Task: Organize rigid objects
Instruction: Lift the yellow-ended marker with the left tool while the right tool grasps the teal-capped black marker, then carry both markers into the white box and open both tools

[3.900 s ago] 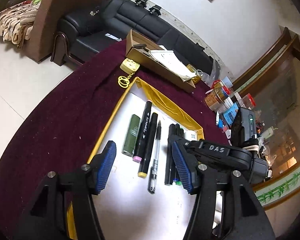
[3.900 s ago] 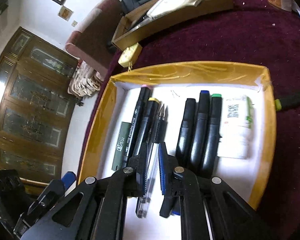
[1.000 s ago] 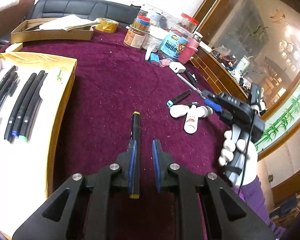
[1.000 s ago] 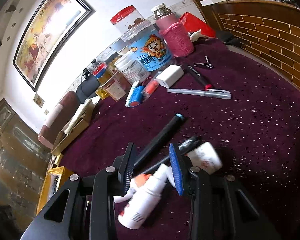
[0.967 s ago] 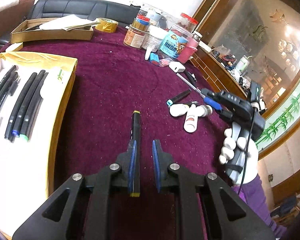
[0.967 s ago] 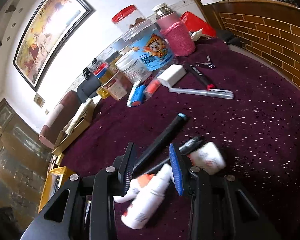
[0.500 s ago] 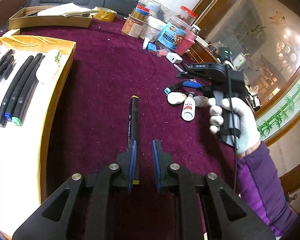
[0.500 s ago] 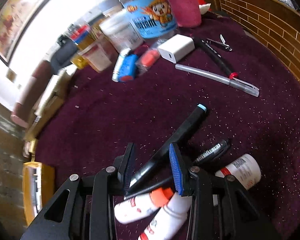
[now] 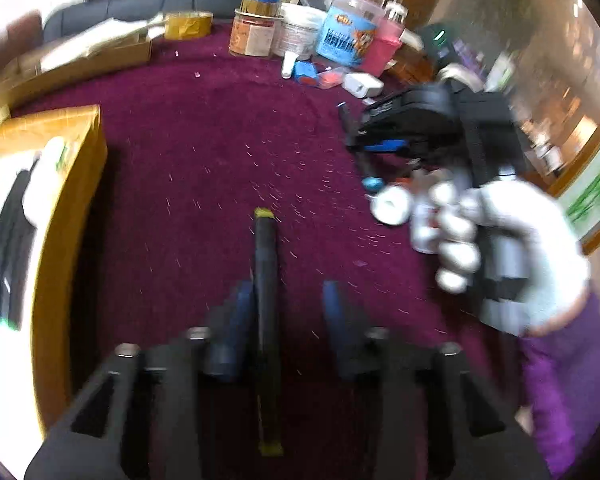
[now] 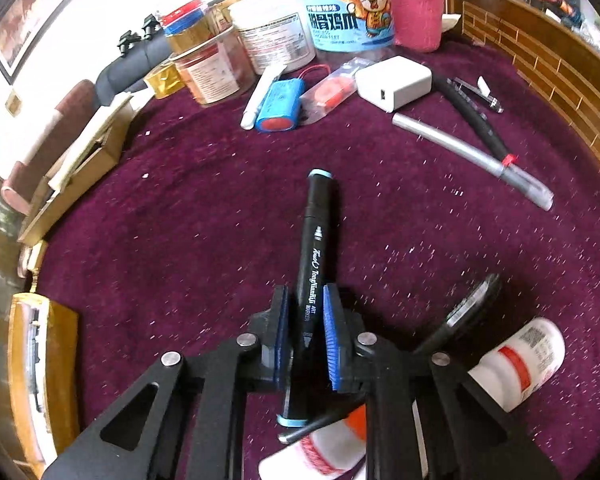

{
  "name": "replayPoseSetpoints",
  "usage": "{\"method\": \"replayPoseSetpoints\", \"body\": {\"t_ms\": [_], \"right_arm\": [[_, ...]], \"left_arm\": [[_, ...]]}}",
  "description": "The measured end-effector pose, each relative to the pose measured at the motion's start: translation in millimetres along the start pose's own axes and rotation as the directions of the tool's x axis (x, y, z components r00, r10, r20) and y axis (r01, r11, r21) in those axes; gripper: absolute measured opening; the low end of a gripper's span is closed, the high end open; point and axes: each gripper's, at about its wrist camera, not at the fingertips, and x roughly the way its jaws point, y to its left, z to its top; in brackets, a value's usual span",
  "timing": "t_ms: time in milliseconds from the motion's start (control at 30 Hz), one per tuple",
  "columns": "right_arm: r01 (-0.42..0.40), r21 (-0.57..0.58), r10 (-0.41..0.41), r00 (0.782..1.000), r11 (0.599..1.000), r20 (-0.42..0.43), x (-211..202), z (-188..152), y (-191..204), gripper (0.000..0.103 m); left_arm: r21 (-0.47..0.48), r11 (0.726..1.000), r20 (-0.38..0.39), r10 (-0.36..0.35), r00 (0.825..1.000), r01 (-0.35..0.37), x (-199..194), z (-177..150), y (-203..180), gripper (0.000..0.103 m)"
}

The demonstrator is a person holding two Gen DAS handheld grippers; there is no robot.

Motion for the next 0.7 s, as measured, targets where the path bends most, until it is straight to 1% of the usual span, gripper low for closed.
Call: {"method": "replayPoseSetpoints", "body": {"t_ms": [33, 67, 133, 167, 200, 233, 300, 400, 467, 600, 700], "right_arm": [[-0.027, 0.002, 0.027, 1.0, 1.0, -0.015, 0.0, -0.4, 0.6, 0.014], [-0.05, 0.007, 0.05, 0.999, 0.999, -0.02, -2.3, -2.5, -1.3, 0.014], [-0.096, 0.022, 0.096, 0.995, 0.995, -0.021, -8.3, -7.4, -6.0, 0.014], [-0.118, 0.028, 0.118, 0.993, 0.993, -0.02, -10.9, -10.5, -7.5, 0.013], [-0.139, 0.03, 0.139, 0.99, 0.99, -0.018, -13.7, -13.6, -8.2, 0.013], [-0.16, 0.029, 0.161, 0.987, 0.987, -0.014, -17.9, -17.7, -9.7, 0.013], [-0.196, 0.029, 0.197, 0.98, 0.98, -0.007, -26.0, -26.0, -11.2, 0.013], [-0.241, 0.027, 0.241, 0.971, 0.97, 0.004, -38.1, -38.2, -12.1, 0.013], [-0.283, 0.032, 0.283, 0.959, 0.958, 0.007, -45.2, -45.4, -10.2, 0.013], [-0.312, 0.011, 0.311, 0.95, 0.95, 0.014, -55.8, -53.6, 1.8, 0.013], [-0.33, -0.008, 0.33, 0.944, 0.944, 0.015, -64.2, -61.0, 15.6, 0.013]], "left_arm": [[0.008, 1.0, -0.036, 0.008, 0.999, -0.008, 10.3, 1.2, -2.1, 0.045], [0.027, 0.999, -0.022, 0.021, 1.0, -0.02, 12.6, 1.6, -3.7, 0.046], [0.097, 0.992, 0.003, 0.077, 0.997, -0.077, 19.4, -0.1, -11.2, 0.043], [0.107, 0.99, 0.01, 0.092, 0.996, -0.093, 21.1, -1.6, -10.9, 0.032], [0.108, 0.989, 0.019, 0.1, 0.995, -0.101, 21.1, -2.5, -8.6, 0.013], [0.092, 0.992, 0.019, 0.086, 0.996, -0.088, 20.9, -3.4, -3.1, 0.012], [0.022, 0.999, 0.013, 0.025, 1.0, -0.025, 17.6, -4.9, 12.7, 0.012], [-0.007, 1.0, 0.051, 0.011, 0.999, -0.01, 5.8, -10.1, 23.1, 0.012], [-0.032, 0.999, 0.072, -0.02, 0.997, 0.022, -4.2, -15.3, 28.4, 0.012], [-0.074, 0.994, 0.119, -0.072, 0.99, 0.081, -26.8, -15.2, 34.0, 0.012], [-0.114, 0.984, 0.161, -0.116, 0.98, 0.135, -51.2, -20.4, 43.6, 0.012]]}}
